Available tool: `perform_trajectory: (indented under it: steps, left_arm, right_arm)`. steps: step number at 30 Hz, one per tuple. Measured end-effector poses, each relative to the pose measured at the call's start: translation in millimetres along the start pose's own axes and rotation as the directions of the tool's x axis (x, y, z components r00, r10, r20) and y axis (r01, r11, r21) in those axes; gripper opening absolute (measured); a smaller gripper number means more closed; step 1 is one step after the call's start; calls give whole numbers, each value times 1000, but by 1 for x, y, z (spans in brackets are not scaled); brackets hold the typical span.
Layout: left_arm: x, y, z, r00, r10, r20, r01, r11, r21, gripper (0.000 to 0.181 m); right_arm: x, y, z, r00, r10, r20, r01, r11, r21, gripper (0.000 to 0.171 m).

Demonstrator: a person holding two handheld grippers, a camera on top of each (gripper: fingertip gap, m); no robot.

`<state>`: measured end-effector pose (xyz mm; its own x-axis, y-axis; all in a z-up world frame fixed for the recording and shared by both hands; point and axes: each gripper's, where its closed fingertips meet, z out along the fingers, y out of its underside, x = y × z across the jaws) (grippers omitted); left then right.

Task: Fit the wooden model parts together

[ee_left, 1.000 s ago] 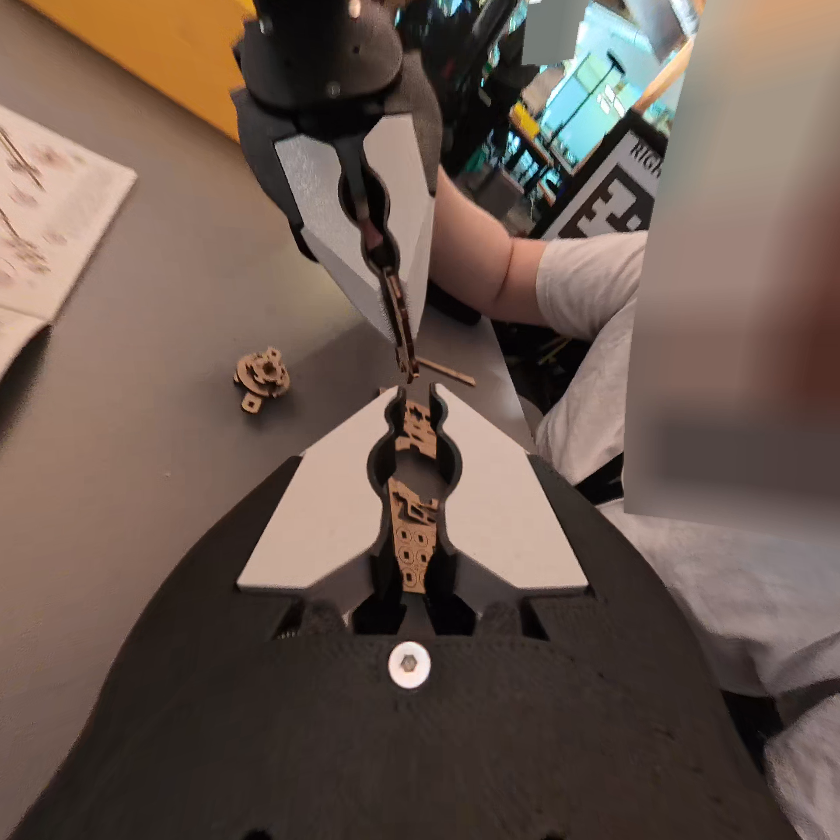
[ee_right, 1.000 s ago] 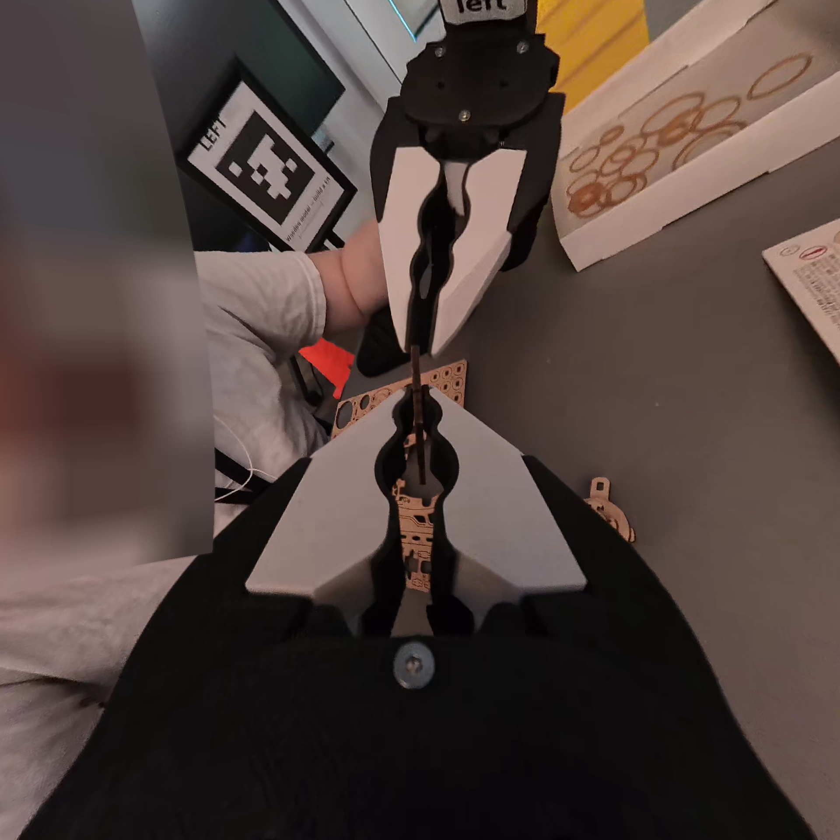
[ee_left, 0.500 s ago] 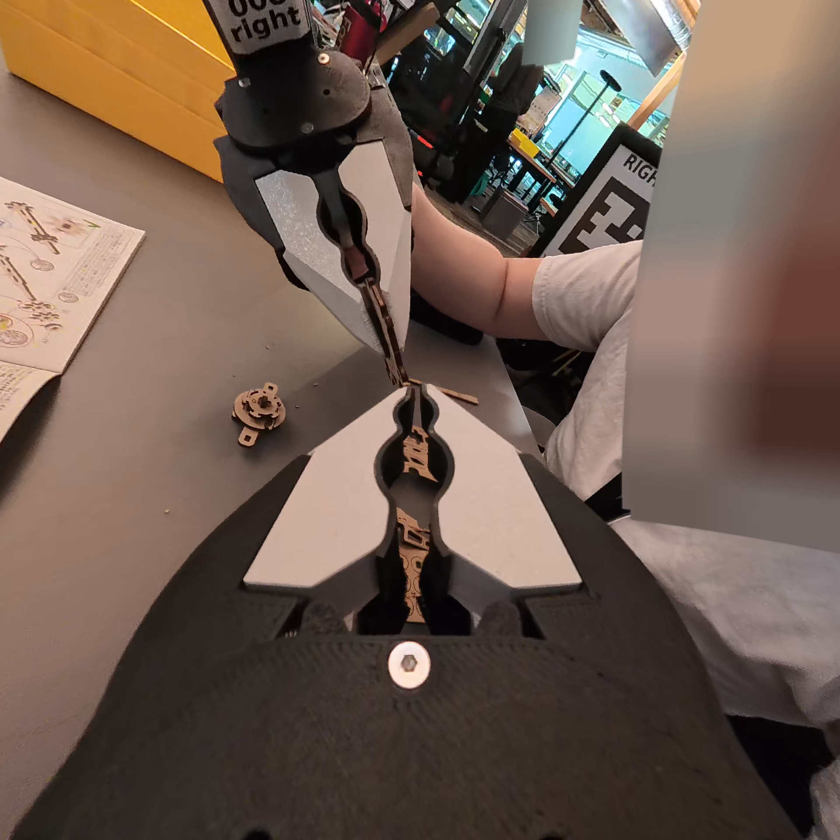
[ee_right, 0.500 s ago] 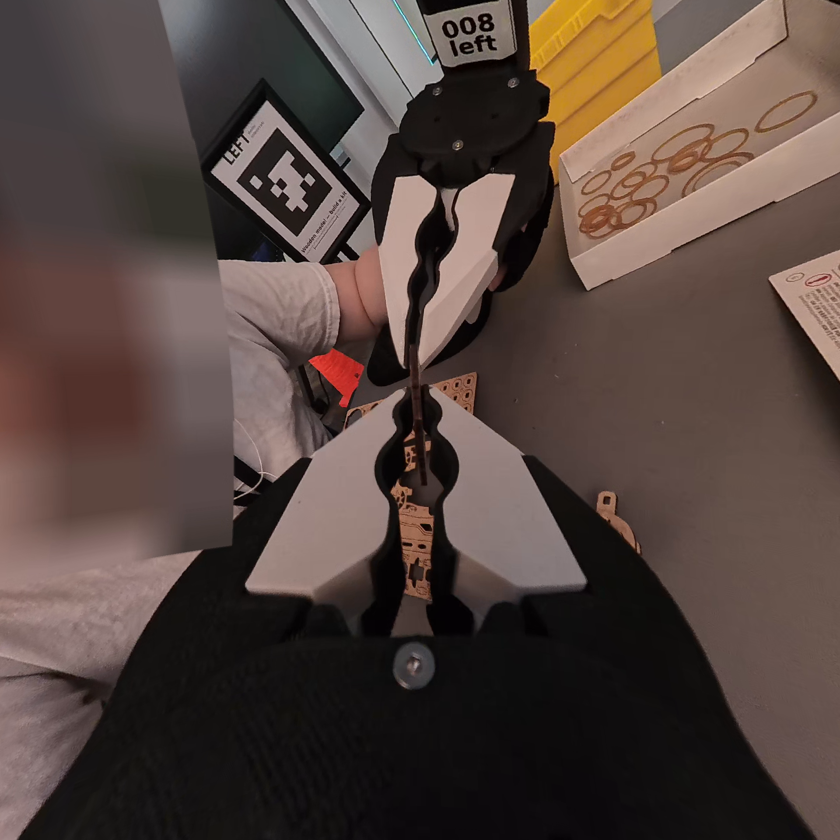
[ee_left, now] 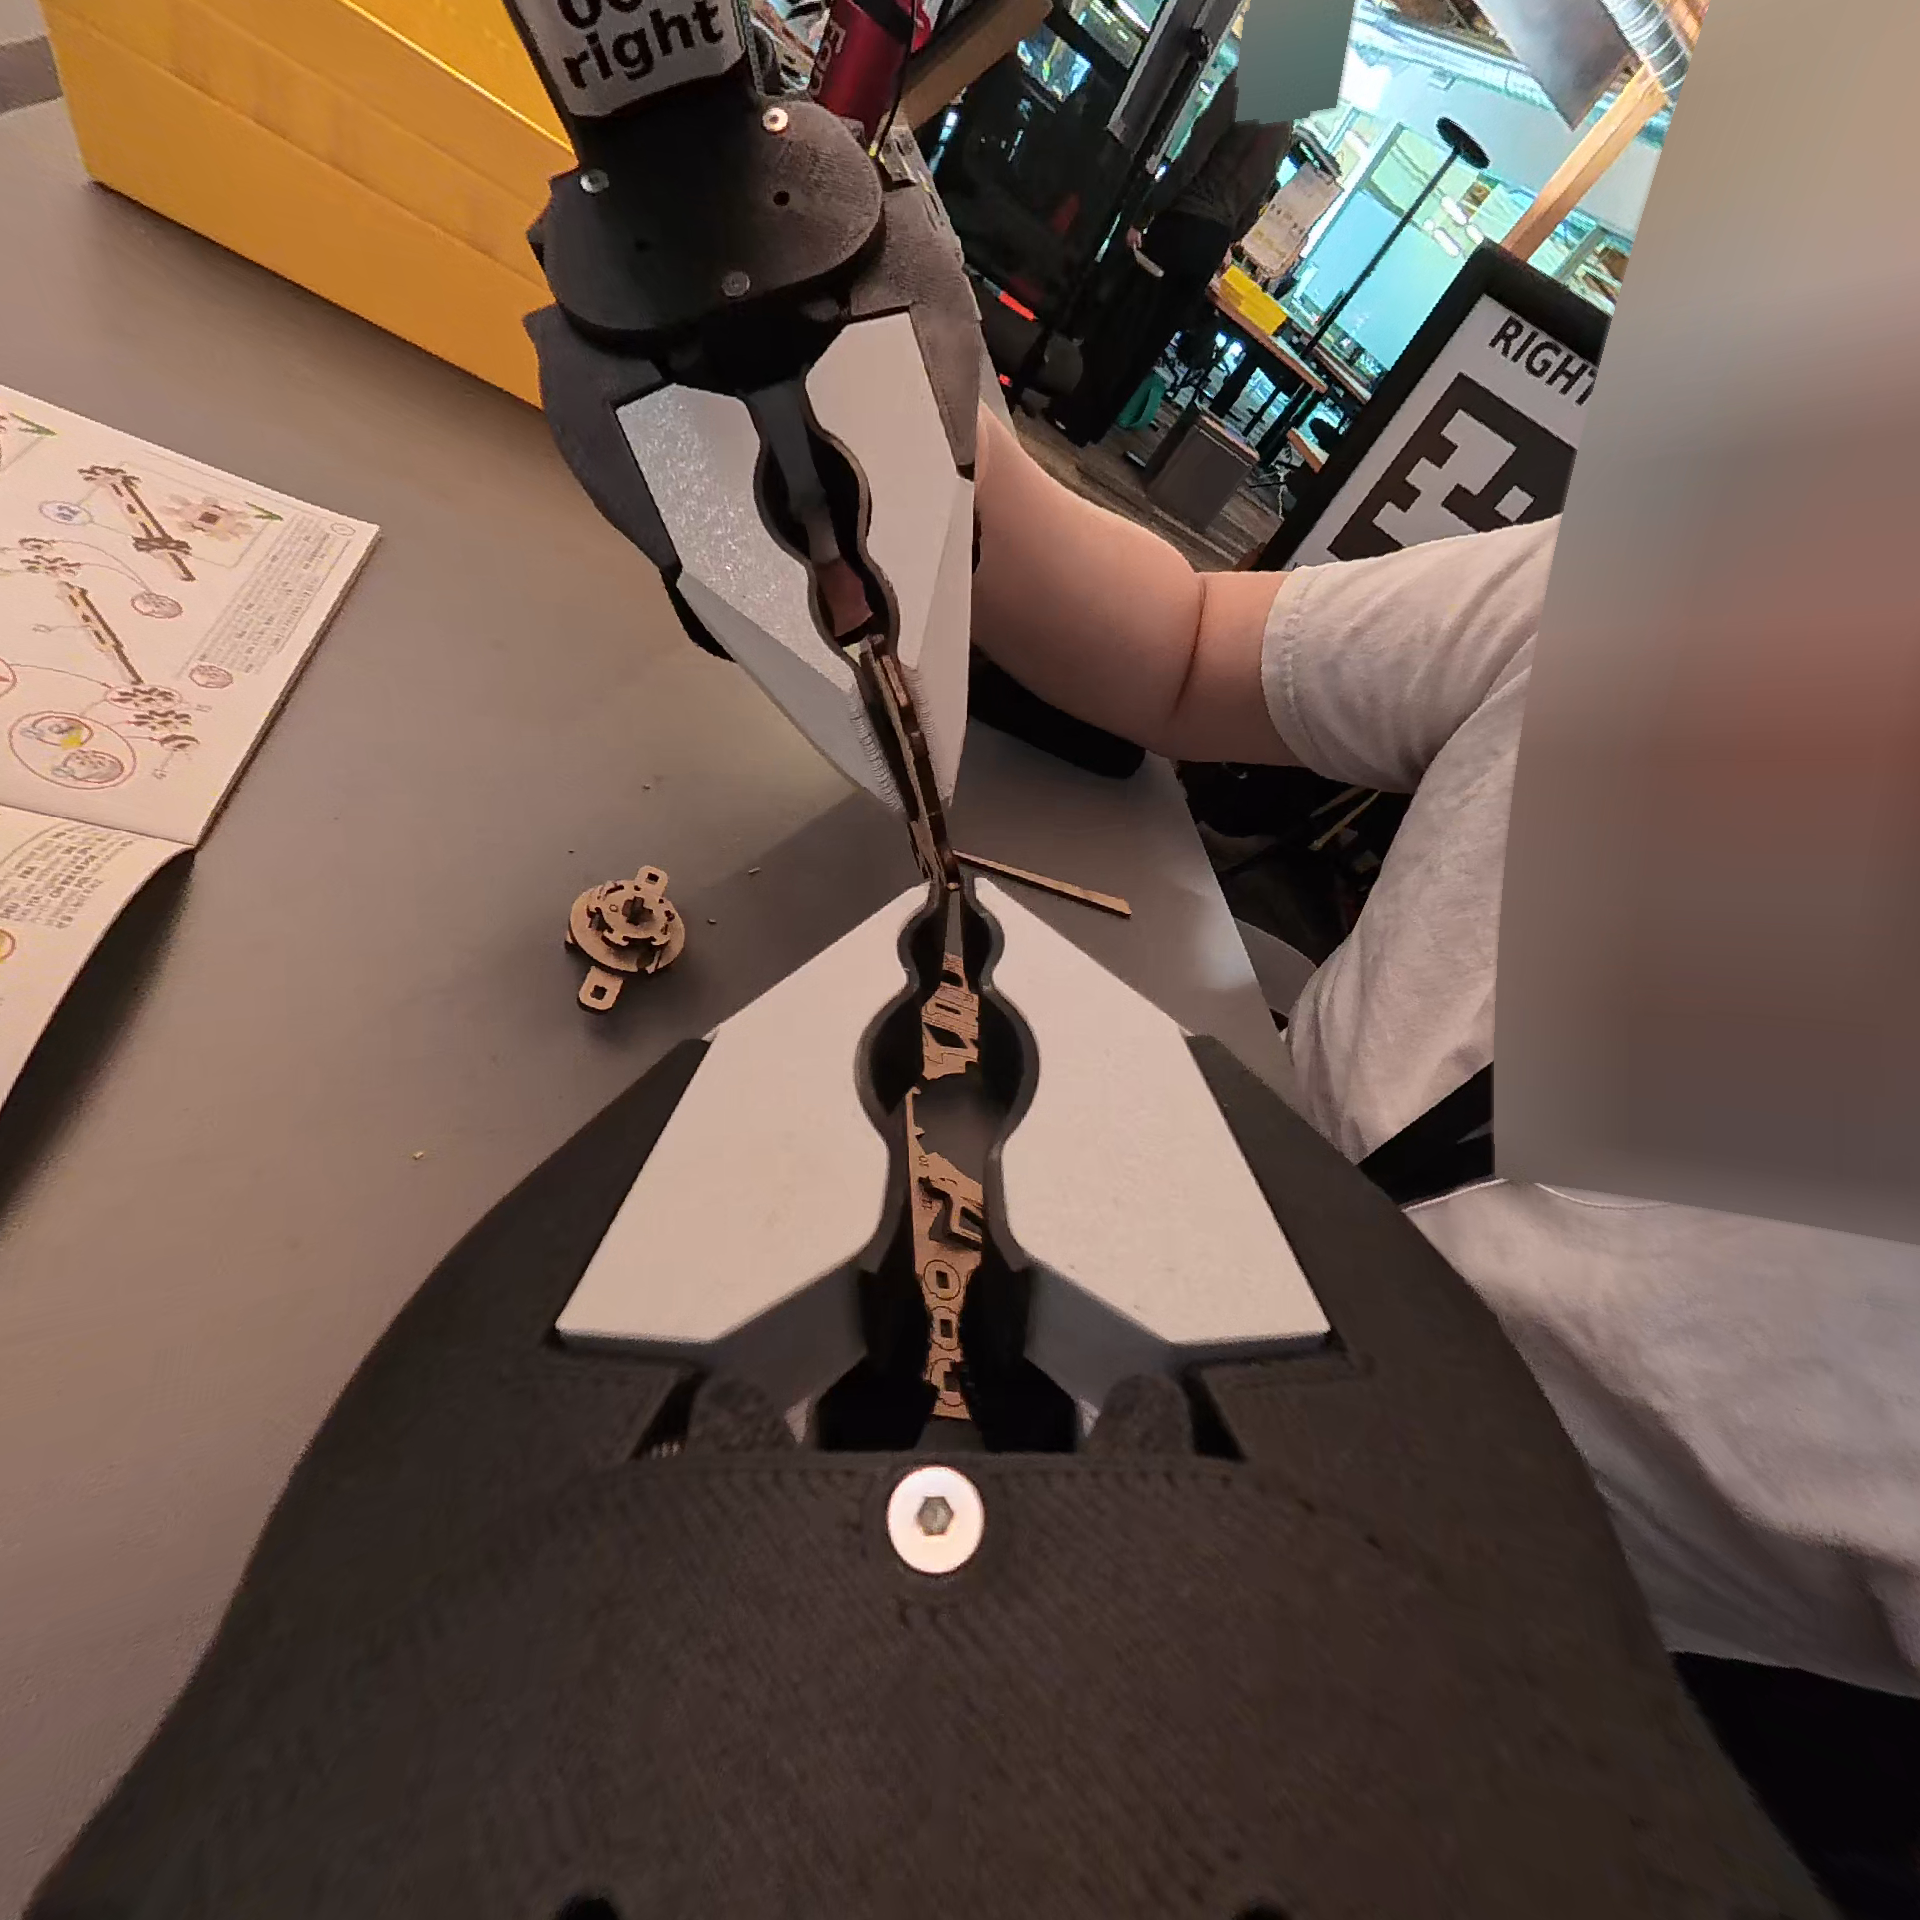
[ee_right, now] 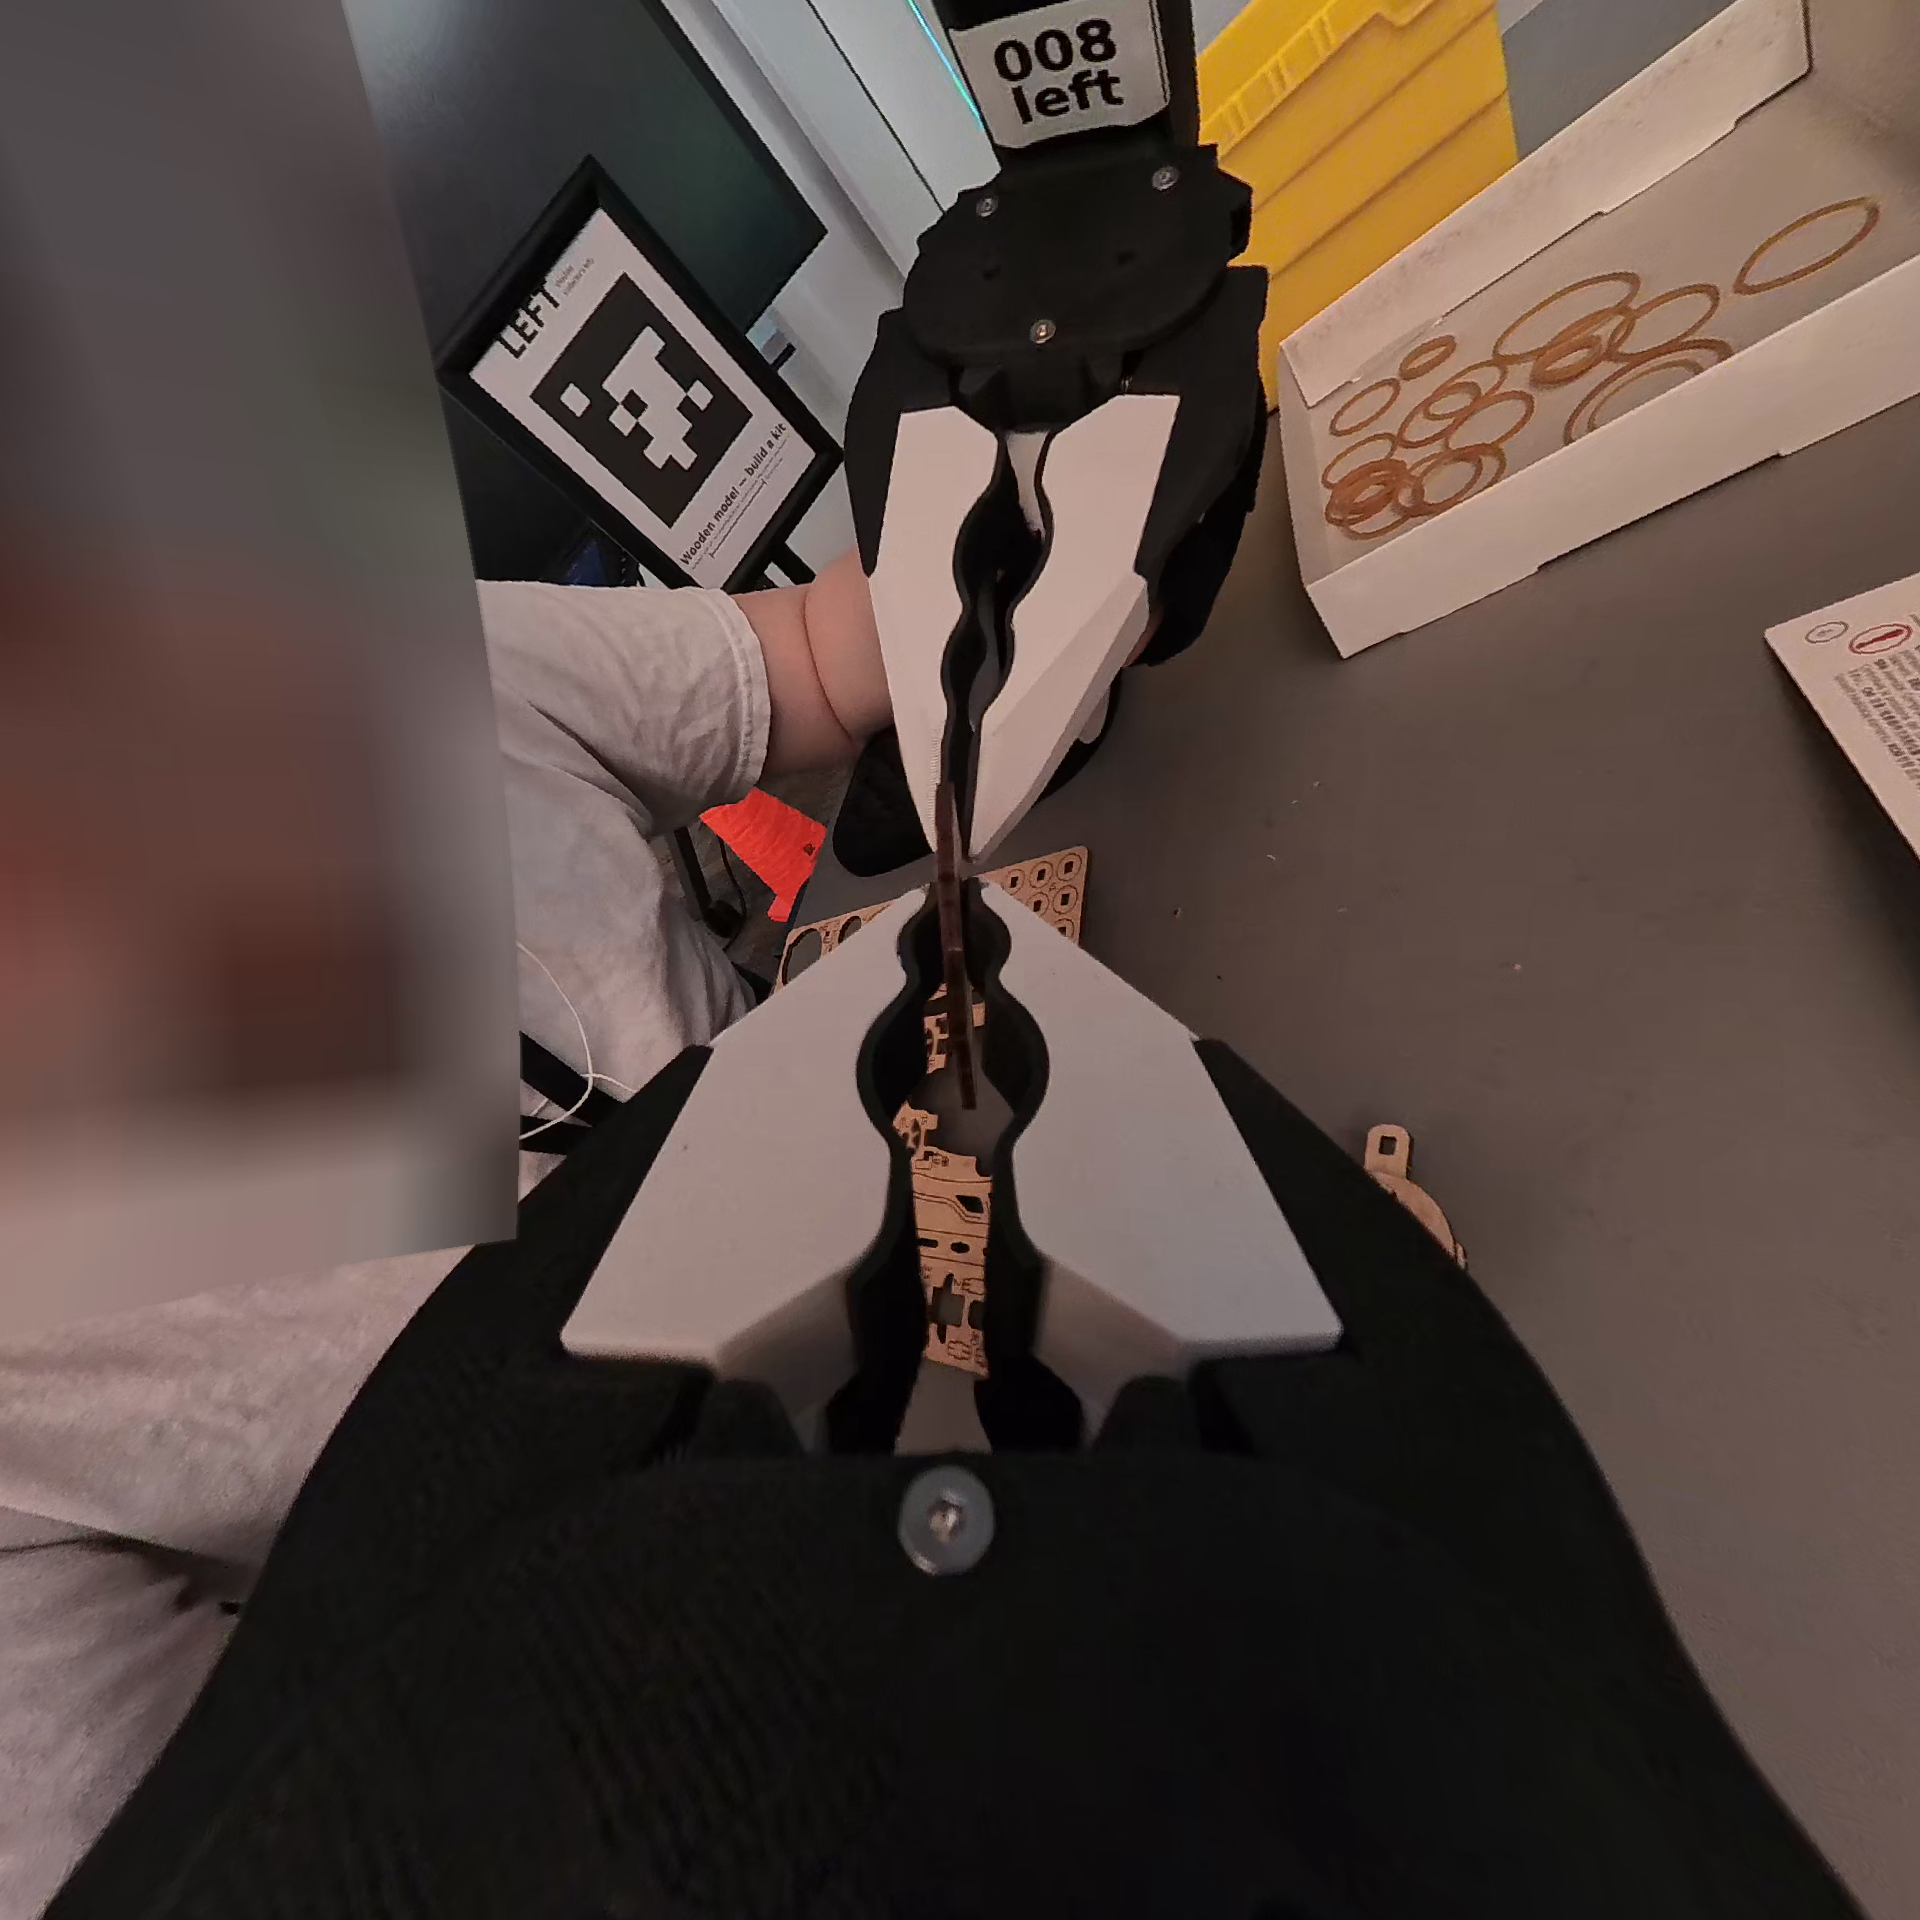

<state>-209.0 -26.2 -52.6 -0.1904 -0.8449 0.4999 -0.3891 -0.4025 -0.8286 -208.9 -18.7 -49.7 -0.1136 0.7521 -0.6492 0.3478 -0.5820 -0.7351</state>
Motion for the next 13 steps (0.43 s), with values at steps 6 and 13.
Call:
perform_trajectory:
  steps: [6,13]
  left_arm:
    - [4,2,1,999,34,-8,-34,999,-16,0]
    - [22,-3,3,993,95,-73,-95,995,8,0]
  right_arm:
    - [-3,2,2,1000,10,27,-10,1000,-11,1]
    - [-21,1,3,986,45,161,-45,999,1,1]
